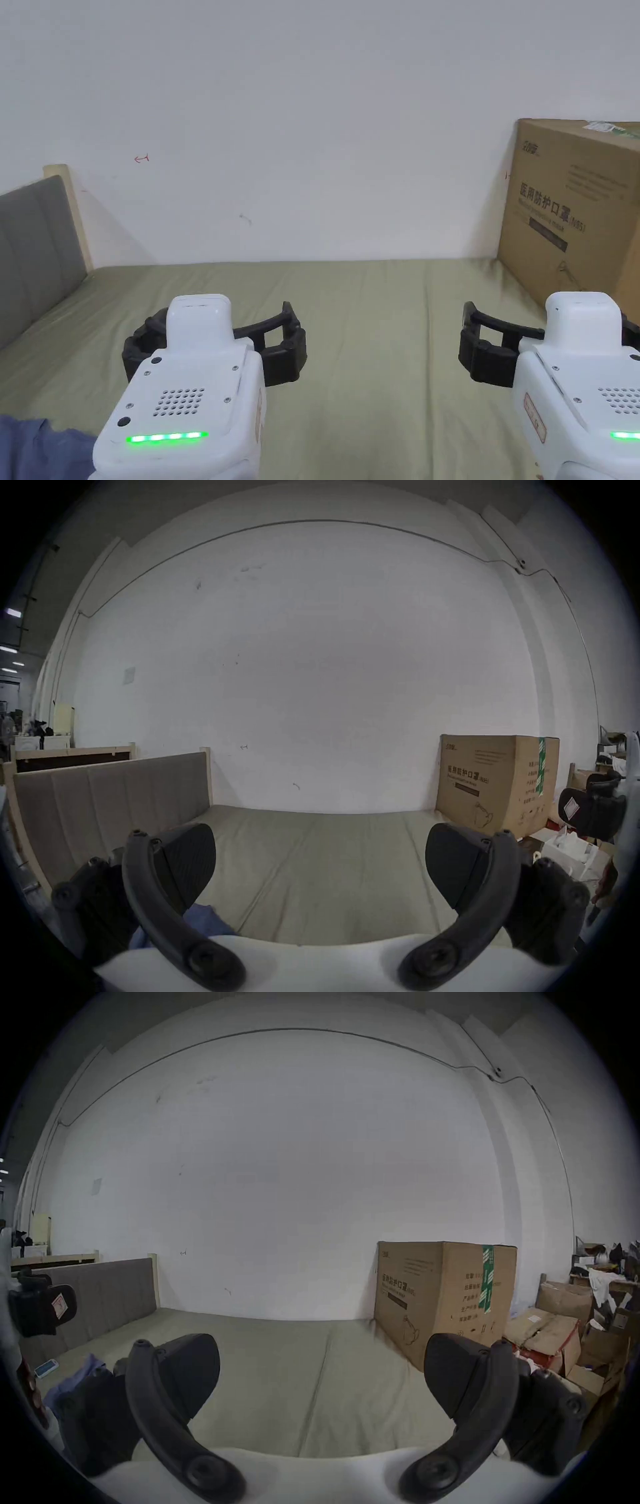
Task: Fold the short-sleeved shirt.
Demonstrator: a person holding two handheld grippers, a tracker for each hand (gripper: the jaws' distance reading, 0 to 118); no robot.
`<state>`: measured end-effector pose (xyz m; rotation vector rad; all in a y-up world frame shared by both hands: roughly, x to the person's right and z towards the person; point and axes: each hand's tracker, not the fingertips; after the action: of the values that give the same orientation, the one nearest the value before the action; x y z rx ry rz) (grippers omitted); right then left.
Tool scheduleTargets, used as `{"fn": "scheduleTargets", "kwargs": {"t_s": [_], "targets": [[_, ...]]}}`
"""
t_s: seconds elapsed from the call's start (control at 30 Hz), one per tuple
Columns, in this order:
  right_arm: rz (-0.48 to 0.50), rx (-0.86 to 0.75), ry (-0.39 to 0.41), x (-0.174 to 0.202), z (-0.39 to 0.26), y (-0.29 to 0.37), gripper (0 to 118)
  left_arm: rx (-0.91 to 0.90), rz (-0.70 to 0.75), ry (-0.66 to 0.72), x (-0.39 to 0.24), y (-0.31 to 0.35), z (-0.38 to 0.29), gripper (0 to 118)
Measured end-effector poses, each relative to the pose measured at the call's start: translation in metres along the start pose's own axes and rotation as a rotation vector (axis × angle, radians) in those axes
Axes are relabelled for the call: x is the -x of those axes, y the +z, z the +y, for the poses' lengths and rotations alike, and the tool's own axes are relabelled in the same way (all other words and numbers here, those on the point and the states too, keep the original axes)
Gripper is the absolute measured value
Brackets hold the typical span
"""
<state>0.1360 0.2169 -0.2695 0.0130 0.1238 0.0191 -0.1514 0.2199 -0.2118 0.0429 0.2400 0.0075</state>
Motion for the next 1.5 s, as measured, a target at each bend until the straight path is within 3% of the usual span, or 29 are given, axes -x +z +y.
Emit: {"fn": "scheduleTargets", "kwargs": {"t_s": [0.33, 0.53, 1.07, 1.13, 1.17, 1.2, 1.23, 1.3, 1.37, 1.5], "targets": [[-0.004, -0.008, 0.014, 0.003, 0.001, 0.003, 117, -0.036, -0.015, -0.009, -0.002, 0.004, 0.003, 118], [0.072, -0.016, 0.013, 0.003, 0.004, 0.008, 117, -0.028, -0.03, -0.033, -0.007, 0.003, -0.001, 118], [0.067, 0.005, -0.002, 0.004, 0.0, 0.009, 115, -0.016, -0.054, -0.06, -0.016, 0.002, -0.007, 113], [0.074, 0.004, 0.001, 0.004, -0.001, 0.01, 105, -0.013, -0.048, -0.059, -0.014, 0.003, -0.007, 99], [0.081, 0.003, 0.001, 0.003, -0.003, 0.011, 82, -0.001, -0.031, -0.062, -0.014, 0.002, -0.007, 82], [0.083, 0.0, 0.002, 0.002, -0.004, 0.012, 17, 0.004, -0.033, -0.061, -0.013, 0.002, -0.007, 42], [0.065, 0.0, 0.007, 0.002, -0.004, 0.011, 0, 0.015, -0.036, -0.06, -0.011, 0.002, -0.007, 7], [-0.001, 0.04, 0.016, 0.001, -0.008, 0.007, 0, 0.076, -0.044, -0.064, -0.007, -0.003, -0.009, 0], [0.106, 0.075, -0.066, -0.009, -0.011, 0.004, 0, 0.08, -0.097, -0.007, 0.0, -0.002, -0.015, 0], [0.057, 0.062, -0.036, -0.013, -0.014, 0.005, 0, 0.097, -0.064, -0.01, 0.0, -0.003, -0.02, 0]]}}
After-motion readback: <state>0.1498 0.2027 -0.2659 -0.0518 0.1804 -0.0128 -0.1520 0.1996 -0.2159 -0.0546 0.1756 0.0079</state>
